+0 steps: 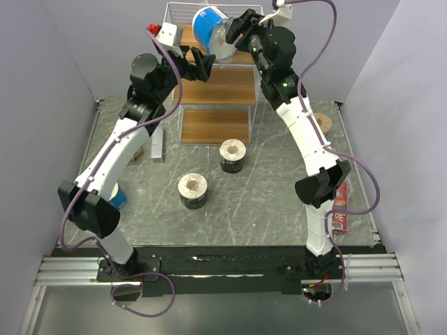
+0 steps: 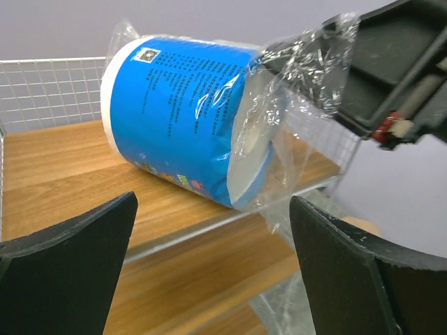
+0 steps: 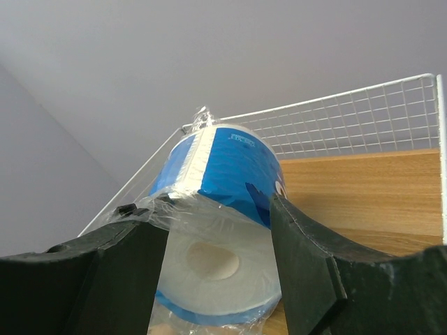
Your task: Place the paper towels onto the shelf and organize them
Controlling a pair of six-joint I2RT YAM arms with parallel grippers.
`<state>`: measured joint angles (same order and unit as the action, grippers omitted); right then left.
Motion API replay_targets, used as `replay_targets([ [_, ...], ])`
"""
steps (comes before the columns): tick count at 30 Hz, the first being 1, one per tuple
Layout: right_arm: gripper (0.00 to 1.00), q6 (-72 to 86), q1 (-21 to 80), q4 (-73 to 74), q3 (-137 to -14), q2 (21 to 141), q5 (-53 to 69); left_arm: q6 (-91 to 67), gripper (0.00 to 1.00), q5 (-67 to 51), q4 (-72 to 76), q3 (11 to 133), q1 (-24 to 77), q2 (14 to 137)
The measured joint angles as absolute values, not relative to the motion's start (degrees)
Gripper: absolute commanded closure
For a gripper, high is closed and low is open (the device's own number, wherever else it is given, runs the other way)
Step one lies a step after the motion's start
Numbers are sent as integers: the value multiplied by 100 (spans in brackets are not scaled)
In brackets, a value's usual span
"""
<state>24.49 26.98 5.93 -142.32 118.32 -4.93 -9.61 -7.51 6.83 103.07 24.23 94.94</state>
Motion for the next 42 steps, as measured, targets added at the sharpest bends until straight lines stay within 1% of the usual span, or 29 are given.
replay_targets([
  [4, 34, 2451, 2698, 596, -14195, 11830, -438, -663, 1, -475, 716, 10582, 2576, 9867],
  [8, 34, 2453, 2698, 591, -14162, 11819, -368, -412, 12, -252, 722, 10864, 2790, 10197],
  [10, 34, 2447, 2698, 569, -14134, 11817, -364, -320, 16, -148, 777, 10899, 2867, 10283],
  [11, 34, 2449, 2694, 561, -14129, 11815, -366, -261, 25, -106, 803, 10899, 2893, 10302],
  [12, 34, 2449, 2689, 558, -14125, 11817, -362, -202, 31, -69, 836, 10899, 2910, 10313],
  [13, 34, 2449, 2689, 556, -14116, 11815, -362, -165, 43, -25, 851, 10906, 2915, 10318],
  [15, 34, 2432, 2687, 537, -14081, 11804, -379, -3, 57, 187, 847, 11024, 2945, 10383],
  [16, 33, 2425, 2676, 506, -14046, 11789, -397, 78, 70, 290, 845, 11076, 2958, 10416],
  [19, 32, 2418, 2630, 480, -14000, 11775, -405, 226, 85, 502, 875, 11163, 2982, 10477],
  [22, 30, 2408, 2611, 491, -13946, 11767, -410, 292, 91, 622, 843, 11262, 3024, 10516],
  [24, 27, 2383, 2604, 521, -13944, 11767, -410, 296, 92, 674, 823, 11415, 3035, 10571],
  [27, 23, 2327, 2600, 552, -13944, 11758, -397, 255, 88, 692, 779, 11642, 3037, 10628],
  [28, 22, 2318, 2600, 574, -13944, 11747, -377, 231, 85, 685, 779, 11701, 3041, 10632],
  [32, 18, 2263, 2602, 663, -13944, 11666, -331, 21, 84, 563, 788, 11950, 3068, 10634],
  [36, 16, 2222, 2615, 764, -13941, 11513, -255, -233, 82, 467, 788, 12357, 3116, 10683],
  [40, 13, 2161, 2657, 784, -13941, 11299, -163, -410, 76, 436, 832, 12759, 3164, 10777],
  [42, 13, 2123, 2679, 777, -13941, 11205, -126, -469, 76, 443, 862, 12877, 3175, 10809],
])
